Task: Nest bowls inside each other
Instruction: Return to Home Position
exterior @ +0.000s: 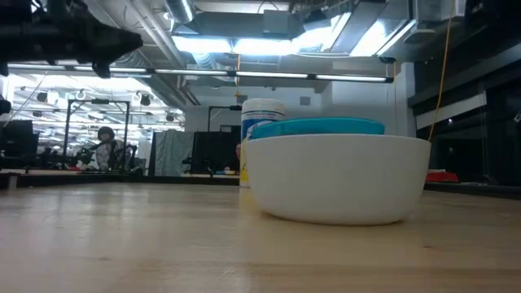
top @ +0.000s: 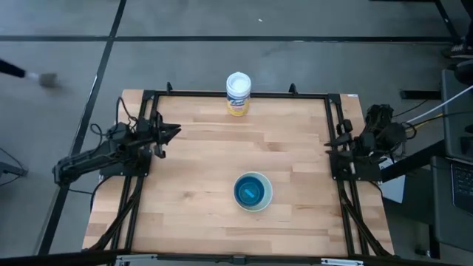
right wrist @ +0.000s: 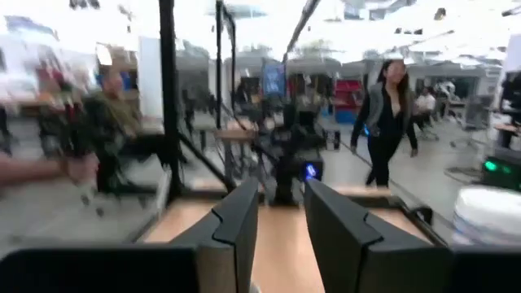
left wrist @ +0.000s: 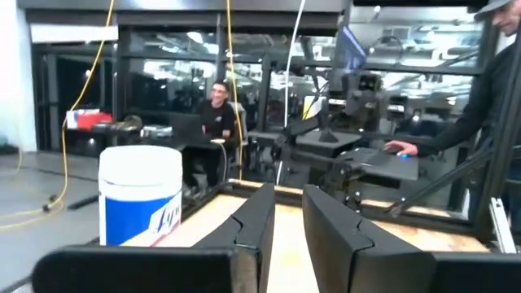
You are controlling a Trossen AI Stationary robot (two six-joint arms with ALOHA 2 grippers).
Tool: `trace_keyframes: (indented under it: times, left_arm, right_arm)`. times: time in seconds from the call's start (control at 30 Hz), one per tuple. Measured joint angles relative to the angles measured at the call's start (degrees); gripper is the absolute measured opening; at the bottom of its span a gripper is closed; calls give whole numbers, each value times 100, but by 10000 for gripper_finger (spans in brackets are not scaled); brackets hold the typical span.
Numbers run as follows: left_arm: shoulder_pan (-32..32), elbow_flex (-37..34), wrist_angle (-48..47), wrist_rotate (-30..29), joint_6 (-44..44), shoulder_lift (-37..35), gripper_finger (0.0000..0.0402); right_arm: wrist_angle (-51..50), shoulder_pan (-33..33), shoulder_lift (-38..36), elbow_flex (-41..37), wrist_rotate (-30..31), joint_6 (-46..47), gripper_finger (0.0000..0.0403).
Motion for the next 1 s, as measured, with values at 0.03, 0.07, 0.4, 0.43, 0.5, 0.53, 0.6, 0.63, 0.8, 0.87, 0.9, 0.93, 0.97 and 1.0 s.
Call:
trace_keyframes:
  times: [0.03,0.07,0.4,0.43,0.5,0.53,0.6,0.63,0.8,0.87,0.9,0.93,0.97,1.0]
  left_arm:
    - [24,-88,87,-3,-36,3,61]
    - [31,-192,308,-3,-42,27,60]
    - [-204,-553,776,-556,455,46,59]
    - [-245,-553,712,-597,477,61,59]
    - [-320,-553,620,-689,558,66,58]
    - [-361,-553,584,-794,574,71,58]
    - [-446,-553,479,-1060,606,84,59]
    - [-491,-553,514,-1146,617,101,59]
    - [-777,-553,643,-1044,663,173,59]
    - [-847,-553,626,-1041,635,189,58]
    - [-855,-553,634,-1041,625,185,59]
    - [-852,-553,633,-1049,624,187,59]
    - [-835,-553,632,-1061,623,187,59]
    - [-806,-553,634,-1094,623,186,58]
  right_arm:
    - [-183,-4,2,-43,68,110,105]
    - [-305,-2,4,-73,85,201,104]
    - [-27,-4,2,-684,891,254,98]
    - [46,-4,2,-769,998,254,99]
    - [222,-4,2,-936,1145,230,103]
    - [272,-4,2,-1015,1251,235,105]
    - [280,-4,2,-1143,1447,367,110]
    - [289,-4,2,-1208,1530,430,112]
    - [303,-4,2,-1377,1167,431,125]
    - [364,-3,2,-1366,648,167,129]
    - [372,-4,2,-1348,391,16,132]
    - [368,-4,2,-1316,232,-96,134]
    - [374,-4,2,-1280,180,-159,136]
    - [387,-9,2,-1260,191,-165,138]
